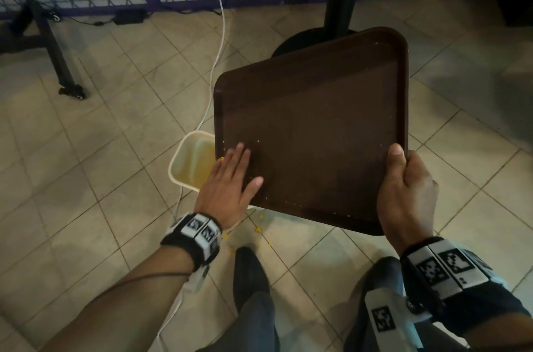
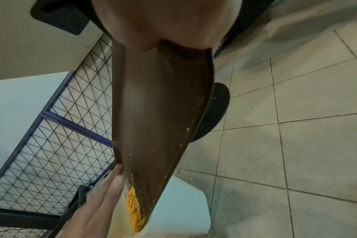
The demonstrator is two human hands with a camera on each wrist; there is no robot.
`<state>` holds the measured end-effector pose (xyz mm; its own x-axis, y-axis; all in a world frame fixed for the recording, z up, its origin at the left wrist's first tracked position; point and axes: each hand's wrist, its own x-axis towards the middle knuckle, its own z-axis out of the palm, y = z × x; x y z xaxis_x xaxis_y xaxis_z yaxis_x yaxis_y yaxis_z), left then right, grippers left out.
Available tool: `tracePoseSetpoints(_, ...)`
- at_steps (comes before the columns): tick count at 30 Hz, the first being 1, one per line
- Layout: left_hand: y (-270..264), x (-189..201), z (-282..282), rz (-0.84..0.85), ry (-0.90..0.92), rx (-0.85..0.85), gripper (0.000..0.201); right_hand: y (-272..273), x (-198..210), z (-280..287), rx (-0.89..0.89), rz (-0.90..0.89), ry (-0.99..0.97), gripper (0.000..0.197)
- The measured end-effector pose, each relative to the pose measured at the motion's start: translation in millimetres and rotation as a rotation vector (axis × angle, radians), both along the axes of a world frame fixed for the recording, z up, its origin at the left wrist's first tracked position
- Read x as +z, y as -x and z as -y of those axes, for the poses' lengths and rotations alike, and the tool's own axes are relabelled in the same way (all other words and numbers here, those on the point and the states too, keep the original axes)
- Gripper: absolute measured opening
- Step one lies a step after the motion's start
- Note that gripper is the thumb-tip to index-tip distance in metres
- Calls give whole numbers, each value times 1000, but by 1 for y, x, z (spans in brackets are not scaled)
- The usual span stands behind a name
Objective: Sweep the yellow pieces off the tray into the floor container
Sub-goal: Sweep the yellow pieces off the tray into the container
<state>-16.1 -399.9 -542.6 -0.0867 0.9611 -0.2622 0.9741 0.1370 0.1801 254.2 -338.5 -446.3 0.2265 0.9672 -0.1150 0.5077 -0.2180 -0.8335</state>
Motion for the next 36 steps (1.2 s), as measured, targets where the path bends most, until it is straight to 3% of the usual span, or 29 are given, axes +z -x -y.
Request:
tracePoseSetpoints(5, -21, 11, -57, 84, -92, 13, 72, 1, 2, 0, 2, -13, -14, 42)
tracePoseSetpoints(14, 3, -19, 3, 69, 131, 74, 82, 0, 5, 0, 10, -30, -15, 41)
tracePoseSetpoints(19, 35, -3, -52, 84, -68, 226, 65, 3, 9, -1, 0, -35, -38, 40)
tracePoseSetpoints(23, 53, -5, -78, 140, 15, 215, 65, 2, 9, -3, -5, -33, -66, 41)
tracePoseSetpoints(30, 34, -30, -10, 206, 237, 170, 64, 1, 9, -2, 18, -31, -87, 41)
tracePoseSetpoints(36, 46, -12, -32, 186, -19, 234, 57, 3, 8, -1, 22, -29, -82, 41)
